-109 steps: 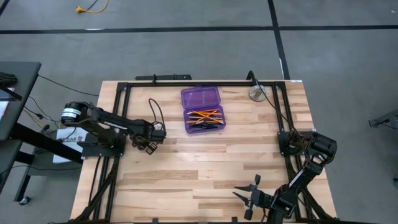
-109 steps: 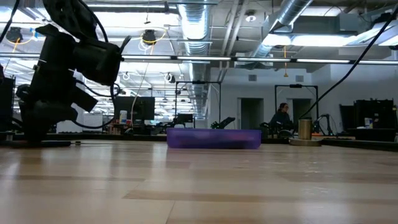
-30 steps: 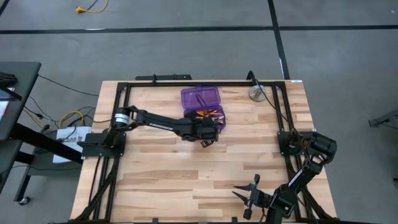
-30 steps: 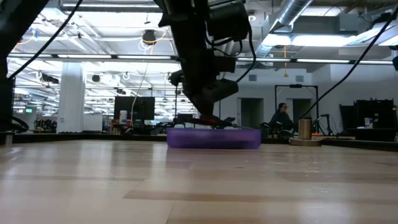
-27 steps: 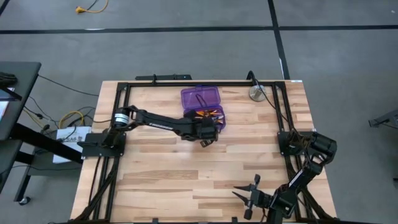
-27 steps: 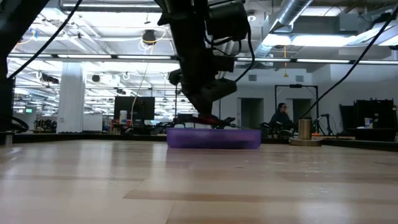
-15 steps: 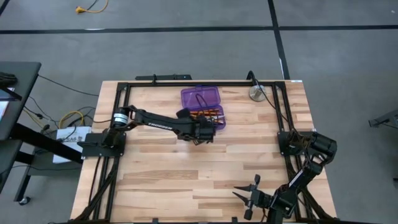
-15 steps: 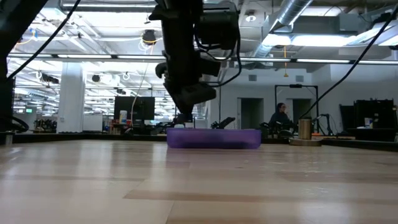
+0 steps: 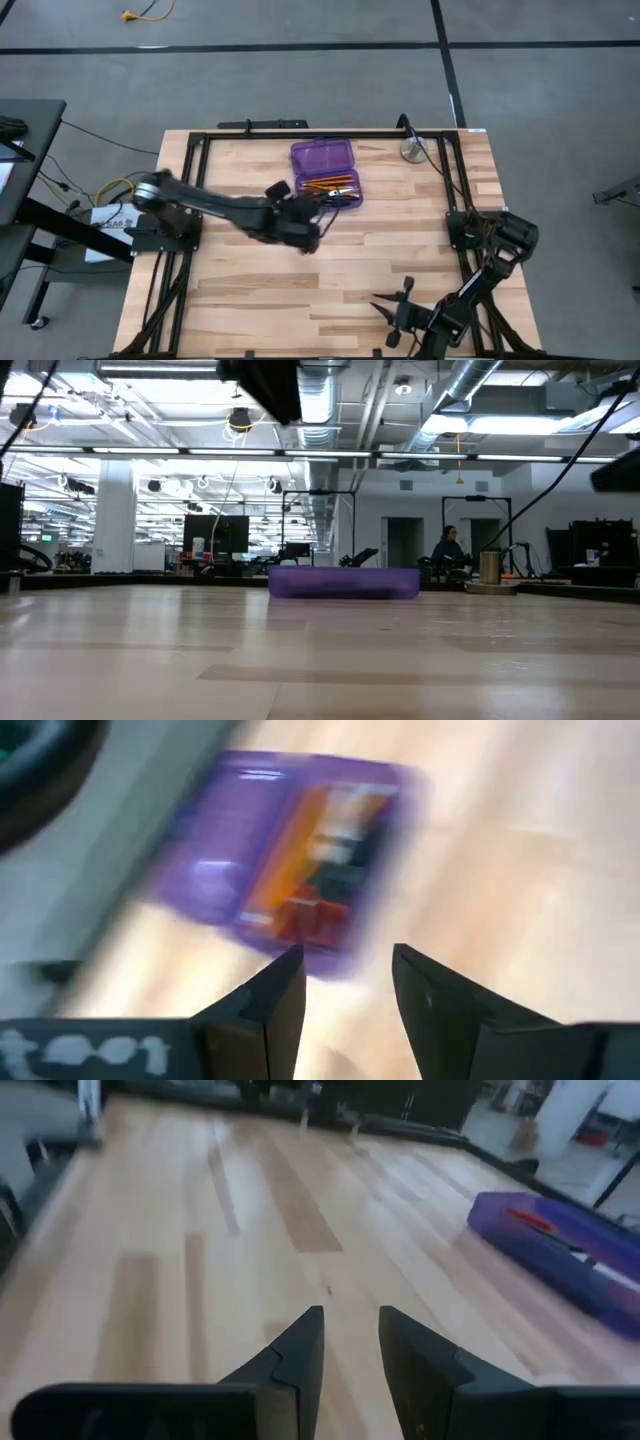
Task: Pick & place school supplies into a supply box
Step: Return to Home Position
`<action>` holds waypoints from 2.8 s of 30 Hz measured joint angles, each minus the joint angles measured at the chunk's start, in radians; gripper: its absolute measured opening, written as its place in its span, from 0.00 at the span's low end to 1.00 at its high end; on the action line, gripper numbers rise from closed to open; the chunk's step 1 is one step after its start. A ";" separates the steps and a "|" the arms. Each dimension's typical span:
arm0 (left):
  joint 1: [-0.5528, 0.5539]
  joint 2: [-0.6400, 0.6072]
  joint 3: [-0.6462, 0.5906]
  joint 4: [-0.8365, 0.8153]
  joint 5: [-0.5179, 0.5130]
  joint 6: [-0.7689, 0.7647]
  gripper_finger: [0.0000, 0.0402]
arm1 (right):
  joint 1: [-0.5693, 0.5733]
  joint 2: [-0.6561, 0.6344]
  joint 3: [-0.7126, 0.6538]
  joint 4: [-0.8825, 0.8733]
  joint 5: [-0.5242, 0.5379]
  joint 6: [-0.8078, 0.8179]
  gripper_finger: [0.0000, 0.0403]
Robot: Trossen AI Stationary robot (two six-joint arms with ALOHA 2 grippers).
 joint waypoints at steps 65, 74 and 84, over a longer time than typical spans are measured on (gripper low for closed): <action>-0.020 -1.099 -1.664 1.549 0.269 0.181 0.35 | -0.324 -1.911 -0.949 0.198 -0.948 -0.681 0.23; -0.020 -1.099 -1.664 1.364 0.271 0.154 0.35 | -0.323 -1.909 -0.949 0.197 -0.947 -0.671 0.23; -0.020 -1.099 -1.664 1.214 0.271 0.151 0.35 | -0.323 -1.907 -0.949 0.195 -0.945 -0.672 0.23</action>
